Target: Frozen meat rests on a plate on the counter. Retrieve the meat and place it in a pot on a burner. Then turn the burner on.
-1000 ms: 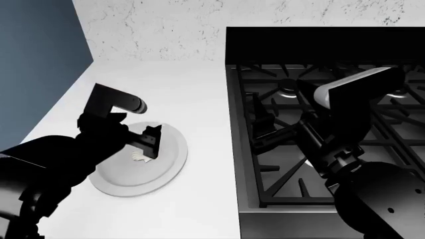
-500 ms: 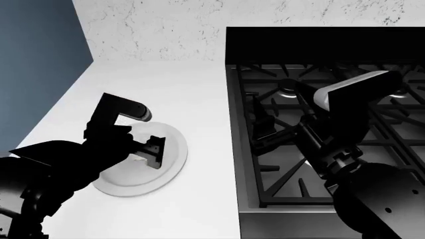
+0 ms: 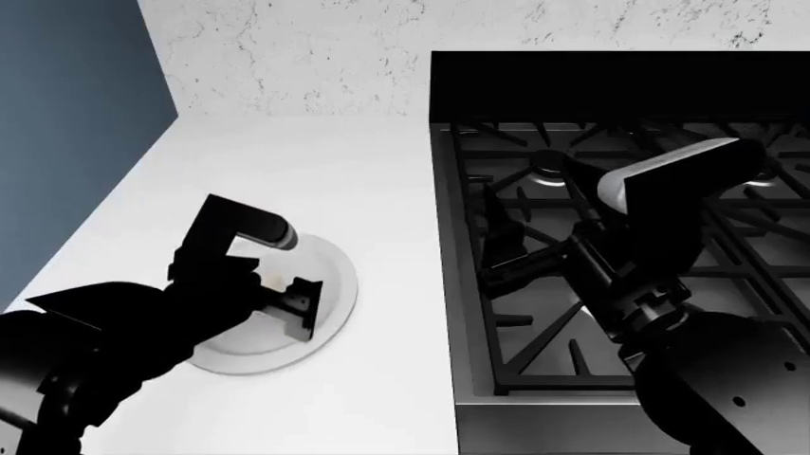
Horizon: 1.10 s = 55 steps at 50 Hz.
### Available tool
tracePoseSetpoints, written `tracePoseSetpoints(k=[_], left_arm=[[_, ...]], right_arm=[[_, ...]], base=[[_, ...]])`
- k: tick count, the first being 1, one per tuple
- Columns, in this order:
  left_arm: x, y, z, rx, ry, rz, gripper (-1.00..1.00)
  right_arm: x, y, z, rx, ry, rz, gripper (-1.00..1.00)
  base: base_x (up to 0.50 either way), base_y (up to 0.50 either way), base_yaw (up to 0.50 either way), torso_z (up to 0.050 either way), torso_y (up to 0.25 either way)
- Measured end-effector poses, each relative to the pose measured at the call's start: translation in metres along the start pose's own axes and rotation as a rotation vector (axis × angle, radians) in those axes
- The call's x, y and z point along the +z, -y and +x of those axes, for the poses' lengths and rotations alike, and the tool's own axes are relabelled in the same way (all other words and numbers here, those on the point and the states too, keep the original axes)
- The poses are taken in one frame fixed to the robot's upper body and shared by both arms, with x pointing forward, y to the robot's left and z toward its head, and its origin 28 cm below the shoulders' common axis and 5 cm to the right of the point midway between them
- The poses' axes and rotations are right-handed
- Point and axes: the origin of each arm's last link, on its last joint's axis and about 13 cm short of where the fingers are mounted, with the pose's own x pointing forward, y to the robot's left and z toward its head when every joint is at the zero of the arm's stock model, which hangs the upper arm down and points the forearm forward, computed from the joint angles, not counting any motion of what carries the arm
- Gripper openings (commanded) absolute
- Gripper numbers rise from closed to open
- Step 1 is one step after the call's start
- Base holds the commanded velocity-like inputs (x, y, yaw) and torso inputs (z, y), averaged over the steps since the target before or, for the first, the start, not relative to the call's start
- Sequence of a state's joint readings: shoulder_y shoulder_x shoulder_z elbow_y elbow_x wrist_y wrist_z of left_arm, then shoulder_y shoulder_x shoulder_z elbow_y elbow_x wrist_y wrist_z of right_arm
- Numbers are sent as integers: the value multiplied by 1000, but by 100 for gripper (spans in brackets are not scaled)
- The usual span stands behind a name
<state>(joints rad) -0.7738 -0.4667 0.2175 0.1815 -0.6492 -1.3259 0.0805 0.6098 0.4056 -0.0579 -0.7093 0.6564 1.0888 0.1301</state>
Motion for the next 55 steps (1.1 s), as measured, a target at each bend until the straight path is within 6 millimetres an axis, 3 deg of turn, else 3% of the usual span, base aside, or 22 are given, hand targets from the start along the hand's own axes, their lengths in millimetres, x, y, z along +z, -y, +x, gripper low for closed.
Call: tracePoseSetpoints(k=[55], left_arm=[[-5, 0, -9, 14, -19, -14, 100]], right_arm=[[0, -1, 2, 8, 2, -3, 100]], base=[[0, 0, 0, 0, 0]])
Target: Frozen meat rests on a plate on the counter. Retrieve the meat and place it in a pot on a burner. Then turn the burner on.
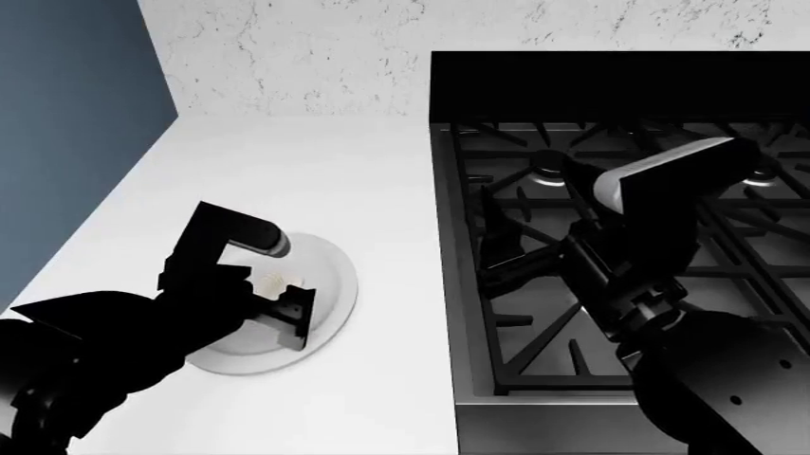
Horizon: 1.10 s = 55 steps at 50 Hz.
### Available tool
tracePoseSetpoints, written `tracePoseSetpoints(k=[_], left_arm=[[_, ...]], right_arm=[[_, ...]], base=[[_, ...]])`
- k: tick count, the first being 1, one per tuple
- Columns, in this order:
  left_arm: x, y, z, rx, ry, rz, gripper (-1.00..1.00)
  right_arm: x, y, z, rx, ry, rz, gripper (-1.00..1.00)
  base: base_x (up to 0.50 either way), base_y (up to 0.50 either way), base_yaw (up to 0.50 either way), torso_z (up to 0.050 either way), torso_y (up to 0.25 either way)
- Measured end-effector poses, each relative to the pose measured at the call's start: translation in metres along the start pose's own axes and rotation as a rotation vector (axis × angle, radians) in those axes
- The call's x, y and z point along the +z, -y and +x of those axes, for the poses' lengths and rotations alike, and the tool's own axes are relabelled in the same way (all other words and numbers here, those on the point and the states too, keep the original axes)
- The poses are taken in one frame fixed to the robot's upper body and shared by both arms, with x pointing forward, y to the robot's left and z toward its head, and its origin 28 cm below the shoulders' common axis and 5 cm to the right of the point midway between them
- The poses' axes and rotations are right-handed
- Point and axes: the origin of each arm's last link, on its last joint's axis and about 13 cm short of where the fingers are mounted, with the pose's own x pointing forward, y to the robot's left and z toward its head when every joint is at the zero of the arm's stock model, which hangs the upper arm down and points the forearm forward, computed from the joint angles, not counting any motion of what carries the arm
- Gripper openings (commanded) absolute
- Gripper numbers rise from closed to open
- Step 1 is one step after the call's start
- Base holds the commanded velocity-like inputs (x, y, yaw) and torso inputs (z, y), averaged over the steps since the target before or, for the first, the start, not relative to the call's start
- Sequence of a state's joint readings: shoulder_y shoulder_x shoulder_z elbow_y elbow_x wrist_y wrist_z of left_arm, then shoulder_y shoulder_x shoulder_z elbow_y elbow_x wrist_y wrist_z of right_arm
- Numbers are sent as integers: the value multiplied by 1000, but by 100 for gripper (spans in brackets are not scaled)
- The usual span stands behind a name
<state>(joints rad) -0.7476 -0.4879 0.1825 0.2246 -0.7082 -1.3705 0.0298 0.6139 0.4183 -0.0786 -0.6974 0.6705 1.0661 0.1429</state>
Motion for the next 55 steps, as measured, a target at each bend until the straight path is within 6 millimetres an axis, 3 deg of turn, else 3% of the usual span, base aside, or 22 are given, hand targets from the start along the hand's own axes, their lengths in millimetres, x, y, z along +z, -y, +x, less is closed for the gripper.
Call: tracePoseSetpoints(k=[11, 12, 36, 55], left_arm=[[0, -1, 0, -4, 1, -3, 100], [0, -1, 0, -3, 1, -3, -100], [2, 0, -3, 30, 16, 9, -100], [23, 1, -23, 67, 92, 26, -100]], right_arm=[[-1, 0, 0, 0, -2, 0, 100], [-1, 0, 0, 0, -2, 0, 100], [1, 0, -2, -3, 5, -1, 100], [10, 1, -13, -16, 42, 2, 100]], base=[[0, 0, 0, 0, 0], [0, 0, 0, 0, 0], [0, 0, 0, 0, 0], [0, 0, 0, 0, 0]])
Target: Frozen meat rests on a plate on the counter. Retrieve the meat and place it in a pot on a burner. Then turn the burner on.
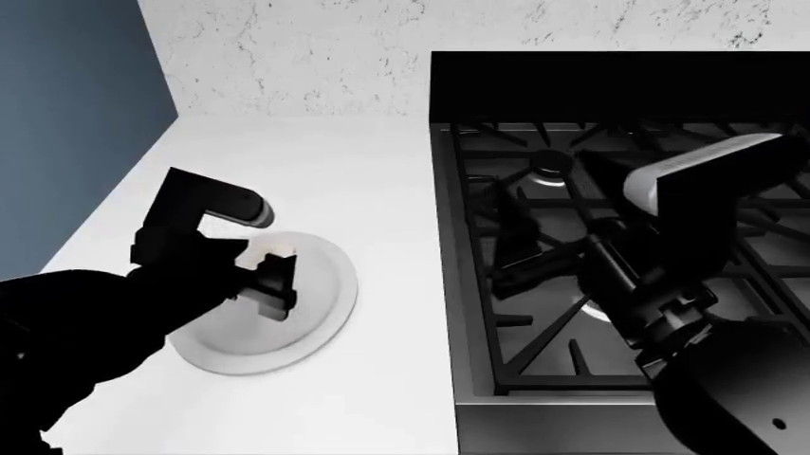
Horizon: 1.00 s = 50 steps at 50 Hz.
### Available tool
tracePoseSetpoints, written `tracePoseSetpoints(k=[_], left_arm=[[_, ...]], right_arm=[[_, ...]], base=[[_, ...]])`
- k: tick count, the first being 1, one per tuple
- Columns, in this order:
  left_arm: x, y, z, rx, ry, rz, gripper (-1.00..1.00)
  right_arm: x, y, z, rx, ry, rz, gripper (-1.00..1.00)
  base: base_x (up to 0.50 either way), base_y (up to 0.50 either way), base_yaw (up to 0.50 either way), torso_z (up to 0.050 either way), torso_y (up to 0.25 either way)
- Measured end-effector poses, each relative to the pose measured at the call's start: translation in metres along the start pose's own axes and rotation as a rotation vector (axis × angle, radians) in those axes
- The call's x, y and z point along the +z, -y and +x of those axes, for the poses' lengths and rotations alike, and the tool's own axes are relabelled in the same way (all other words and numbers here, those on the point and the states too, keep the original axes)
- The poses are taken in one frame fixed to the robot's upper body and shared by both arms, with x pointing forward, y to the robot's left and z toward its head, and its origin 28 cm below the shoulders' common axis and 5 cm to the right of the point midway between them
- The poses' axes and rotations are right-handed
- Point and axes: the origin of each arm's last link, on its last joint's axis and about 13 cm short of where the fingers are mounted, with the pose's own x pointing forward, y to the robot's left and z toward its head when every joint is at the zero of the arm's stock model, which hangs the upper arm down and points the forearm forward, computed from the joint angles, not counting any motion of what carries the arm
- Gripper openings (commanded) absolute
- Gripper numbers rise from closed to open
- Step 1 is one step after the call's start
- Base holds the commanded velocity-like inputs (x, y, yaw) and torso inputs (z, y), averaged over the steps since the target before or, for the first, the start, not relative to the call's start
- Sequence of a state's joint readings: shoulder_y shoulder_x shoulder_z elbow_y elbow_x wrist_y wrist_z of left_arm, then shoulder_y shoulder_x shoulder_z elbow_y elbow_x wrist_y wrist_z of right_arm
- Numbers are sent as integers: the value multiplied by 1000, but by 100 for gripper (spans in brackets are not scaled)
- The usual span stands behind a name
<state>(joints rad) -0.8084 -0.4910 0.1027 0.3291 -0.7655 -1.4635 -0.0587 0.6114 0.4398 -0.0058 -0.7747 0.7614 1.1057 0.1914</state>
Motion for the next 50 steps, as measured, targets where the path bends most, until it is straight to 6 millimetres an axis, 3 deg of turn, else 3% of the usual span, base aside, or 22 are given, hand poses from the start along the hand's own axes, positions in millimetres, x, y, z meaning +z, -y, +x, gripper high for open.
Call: tracePoseSetpoints(k=[18, 50], left_arm=[[21, 5, -23, 0, 93, 25, -100], [23, 13, -33, -19, 114, 43, -100]], right_arm=[[11, 1, -11, -16, 32, 15, 100], [12, 2, -19, -19, 36, 31, 100]], base=[[0, -15, 0, 0, 0], [0, -500, 0, 0, 0]])
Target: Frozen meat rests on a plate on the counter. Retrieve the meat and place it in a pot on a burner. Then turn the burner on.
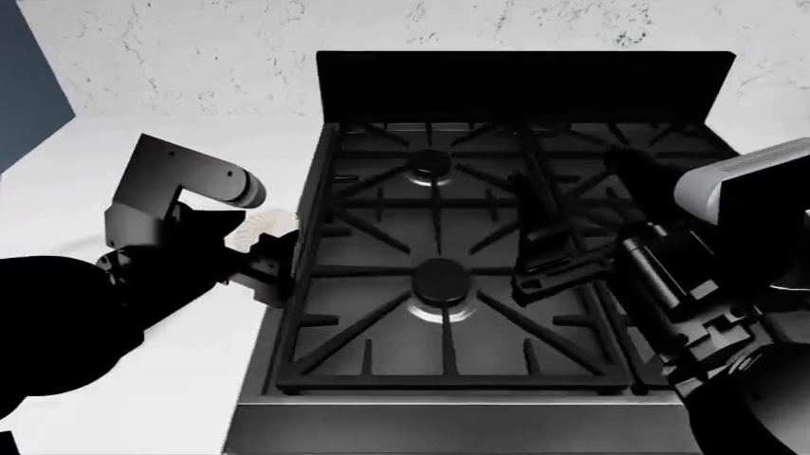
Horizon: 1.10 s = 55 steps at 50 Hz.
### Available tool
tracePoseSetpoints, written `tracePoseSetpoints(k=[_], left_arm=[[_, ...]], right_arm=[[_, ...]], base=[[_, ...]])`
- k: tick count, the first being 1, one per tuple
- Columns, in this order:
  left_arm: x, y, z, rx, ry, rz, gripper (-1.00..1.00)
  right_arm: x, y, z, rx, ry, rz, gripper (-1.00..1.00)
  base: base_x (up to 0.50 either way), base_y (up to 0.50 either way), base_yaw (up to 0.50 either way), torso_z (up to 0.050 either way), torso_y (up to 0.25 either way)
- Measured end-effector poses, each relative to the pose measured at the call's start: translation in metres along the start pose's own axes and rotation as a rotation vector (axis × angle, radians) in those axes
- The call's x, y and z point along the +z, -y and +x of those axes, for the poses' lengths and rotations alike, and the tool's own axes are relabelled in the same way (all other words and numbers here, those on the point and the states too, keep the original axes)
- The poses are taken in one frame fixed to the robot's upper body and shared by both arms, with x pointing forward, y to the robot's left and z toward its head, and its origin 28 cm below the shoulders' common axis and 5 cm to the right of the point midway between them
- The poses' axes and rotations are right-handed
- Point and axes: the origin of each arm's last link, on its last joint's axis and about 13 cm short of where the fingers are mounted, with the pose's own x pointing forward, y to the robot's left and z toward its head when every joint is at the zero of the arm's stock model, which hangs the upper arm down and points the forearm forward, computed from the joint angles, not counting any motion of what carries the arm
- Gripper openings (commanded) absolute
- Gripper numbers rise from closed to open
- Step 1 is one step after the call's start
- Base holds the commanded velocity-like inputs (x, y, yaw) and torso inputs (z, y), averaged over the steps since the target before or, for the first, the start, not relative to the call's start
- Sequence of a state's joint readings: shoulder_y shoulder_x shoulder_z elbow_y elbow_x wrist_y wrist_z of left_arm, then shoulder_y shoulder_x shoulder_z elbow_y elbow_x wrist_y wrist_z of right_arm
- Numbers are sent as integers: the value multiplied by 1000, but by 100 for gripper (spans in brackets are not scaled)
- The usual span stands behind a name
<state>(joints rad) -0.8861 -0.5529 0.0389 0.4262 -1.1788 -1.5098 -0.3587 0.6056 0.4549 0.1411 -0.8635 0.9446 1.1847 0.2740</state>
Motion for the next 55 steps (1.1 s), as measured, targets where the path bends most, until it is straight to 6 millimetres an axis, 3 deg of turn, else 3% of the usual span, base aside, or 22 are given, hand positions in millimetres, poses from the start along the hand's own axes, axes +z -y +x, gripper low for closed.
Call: tracePoseSetpoints(k=[55], left_arm=[[0, 1, 2, -9, -3, 5, -100]], right_arm=[[0, 0, -1, 1, -2, -11, 100]], base=[[0, -500, 0, 0, 0]])
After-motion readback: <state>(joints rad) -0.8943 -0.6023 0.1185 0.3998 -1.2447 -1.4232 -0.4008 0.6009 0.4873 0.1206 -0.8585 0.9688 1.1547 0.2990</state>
